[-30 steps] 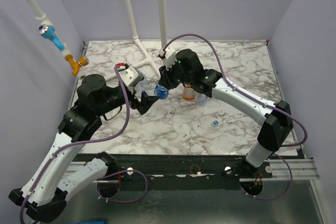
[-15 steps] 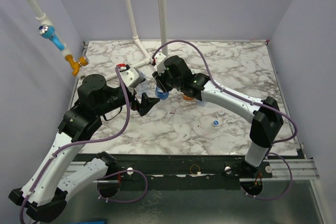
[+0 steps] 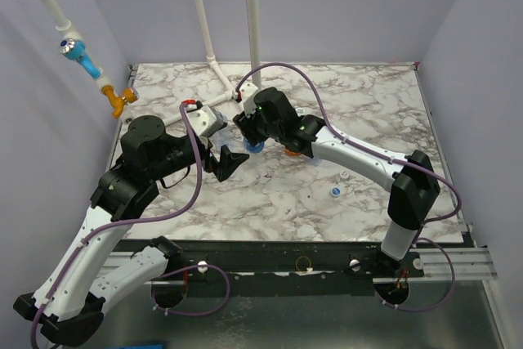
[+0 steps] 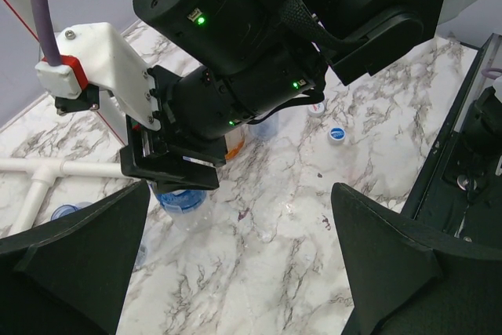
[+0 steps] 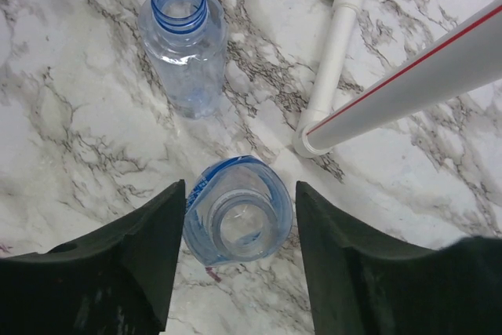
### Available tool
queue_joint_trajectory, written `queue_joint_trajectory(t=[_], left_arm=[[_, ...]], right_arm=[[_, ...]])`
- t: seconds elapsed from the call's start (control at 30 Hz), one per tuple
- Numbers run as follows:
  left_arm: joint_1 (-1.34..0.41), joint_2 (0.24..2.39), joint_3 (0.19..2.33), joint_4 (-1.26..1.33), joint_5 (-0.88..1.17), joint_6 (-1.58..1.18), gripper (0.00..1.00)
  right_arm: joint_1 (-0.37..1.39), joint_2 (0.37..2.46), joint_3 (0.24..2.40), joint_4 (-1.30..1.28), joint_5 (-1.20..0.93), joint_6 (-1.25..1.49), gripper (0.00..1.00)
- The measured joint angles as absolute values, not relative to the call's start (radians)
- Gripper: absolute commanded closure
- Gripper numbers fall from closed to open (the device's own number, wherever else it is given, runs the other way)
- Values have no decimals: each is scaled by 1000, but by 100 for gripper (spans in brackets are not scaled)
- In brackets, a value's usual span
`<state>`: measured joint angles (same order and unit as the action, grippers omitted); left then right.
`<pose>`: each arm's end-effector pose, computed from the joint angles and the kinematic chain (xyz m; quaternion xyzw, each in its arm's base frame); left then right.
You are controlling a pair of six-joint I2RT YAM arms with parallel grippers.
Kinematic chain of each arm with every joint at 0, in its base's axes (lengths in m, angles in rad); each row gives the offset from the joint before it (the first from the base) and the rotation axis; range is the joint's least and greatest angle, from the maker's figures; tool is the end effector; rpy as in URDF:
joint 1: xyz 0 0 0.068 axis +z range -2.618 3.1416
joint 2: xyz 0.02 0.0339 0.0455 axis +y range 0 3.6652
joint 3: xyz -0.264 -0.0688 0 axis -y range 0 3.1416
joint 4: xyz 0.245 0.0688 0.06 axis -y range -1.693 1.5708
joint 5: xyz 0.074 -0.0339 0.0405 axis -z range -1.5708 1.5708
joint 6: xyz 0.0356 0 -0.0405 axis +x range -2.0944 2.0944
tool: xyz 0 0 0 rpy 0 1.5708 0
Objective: Unscrew the bottle caps
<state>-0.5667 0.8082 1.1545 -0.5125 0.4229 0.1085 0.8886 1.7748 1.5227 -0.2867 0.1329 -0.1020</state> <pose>0.1210 -0.0943 0.4264 0.3751 0.6593 -0.2995 0.5787 0.2682 0.3226 0.3129 -0.3837 0.7792 0.1353 0.4769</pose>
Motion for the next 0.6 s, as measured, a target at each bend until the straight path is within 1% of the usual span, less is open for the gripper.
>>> queue_joint_trajectory(t=[0.1,0.2,0.3,0.6], left_arm=[[-567,808,1155,-512,424,109,1],[-567,808,1155,-512,427,108,1],[-567,808,1155,-512,430,108,1],[-565,809,1155,-512,434,105,1]], right_arm=[[889,1775,1523,-286,135,-102,29],[889,1775,1523,-286,139,-97,25],[889,1775,1523,-286,141,-94,17],[889,1745,1557,-288,141,-80,0]])
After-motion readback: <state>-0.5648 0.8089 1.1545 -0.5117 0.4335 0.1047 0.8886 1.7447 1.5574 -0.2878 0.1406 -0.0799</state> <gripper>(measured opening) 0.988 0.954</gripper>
